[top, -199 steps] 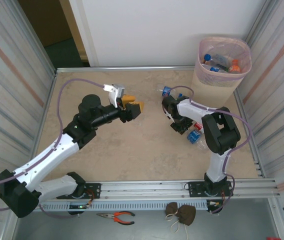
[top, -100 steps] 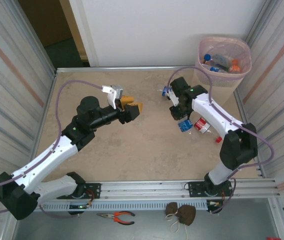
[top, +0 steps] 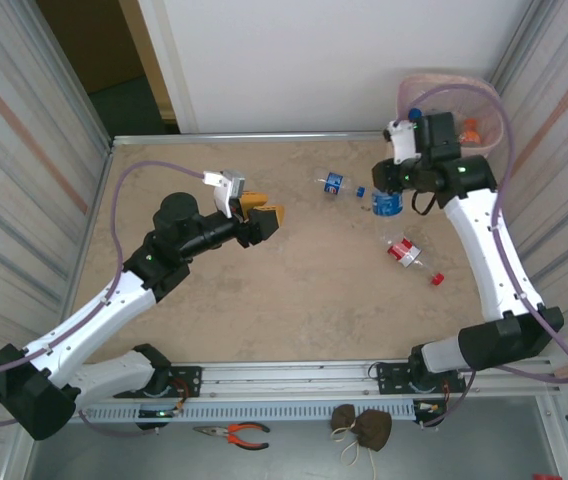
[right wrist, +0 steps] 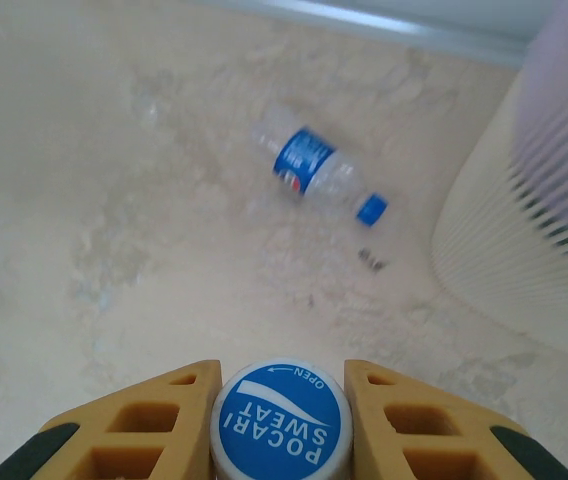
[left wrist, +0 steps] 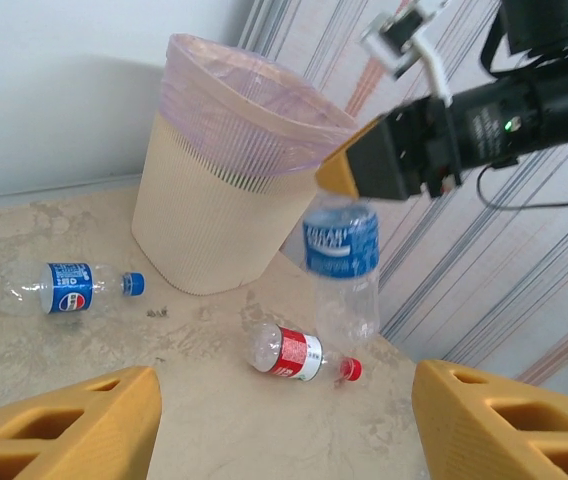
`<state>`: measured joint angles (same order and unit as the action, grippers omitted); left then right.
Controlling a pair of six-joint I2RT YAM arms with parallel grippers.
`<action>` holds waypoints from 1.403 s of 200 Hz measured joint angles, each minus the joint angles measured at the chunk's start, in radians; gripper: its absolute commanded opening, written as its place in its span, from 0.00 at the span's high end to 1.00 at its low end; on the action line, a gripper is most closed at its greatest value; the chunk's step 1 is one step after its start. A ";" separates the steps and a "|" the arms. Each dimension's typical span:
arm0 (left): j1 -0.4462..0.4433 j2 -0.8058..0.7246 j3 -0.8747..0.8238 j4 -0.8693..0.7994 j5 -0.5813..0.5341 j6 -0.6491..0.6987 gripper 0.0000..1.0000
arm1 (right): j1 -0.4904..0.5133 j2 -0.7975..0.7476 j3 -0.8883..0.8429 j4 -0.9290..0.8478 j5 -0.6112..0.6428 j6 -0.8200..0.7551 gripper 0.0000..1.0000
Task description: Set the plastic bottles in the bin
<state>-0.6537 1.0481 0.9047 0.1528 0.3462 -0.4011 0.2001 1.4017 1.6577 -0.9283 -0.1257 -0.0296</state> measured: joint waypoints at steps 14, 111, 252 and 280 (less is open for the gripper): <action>0.000 0.000 0.000 0.000 0.000 0.000 0.32 | -0.045 -0.008 0.038 0.015 -0.011 0.005 0.75; 0.040 0.000 -0.002 0.008 0.013 -0.008 0.32 | -0.335 0.146 0.533 0.096 -0.093 0.072 0.77; 0.111 0.014 0.012 -0.003 0.108 -0.023 0.32 | -0.437 0.627 0.860 0.084 -0.050 0.044 0.78; 0.111 0.027 0.012 -0.004 0.110 -0.023 0.32 | -0.437 0.649 0.868 0.094 -0.050 0.038 0.78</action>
<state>-0.5423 1.0752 0.9165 0.1486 0.4561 -0.4244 -0.2371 2.0510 2.5259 -0.8345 -0.1757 0.0082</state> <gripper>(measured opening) 0.677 0.293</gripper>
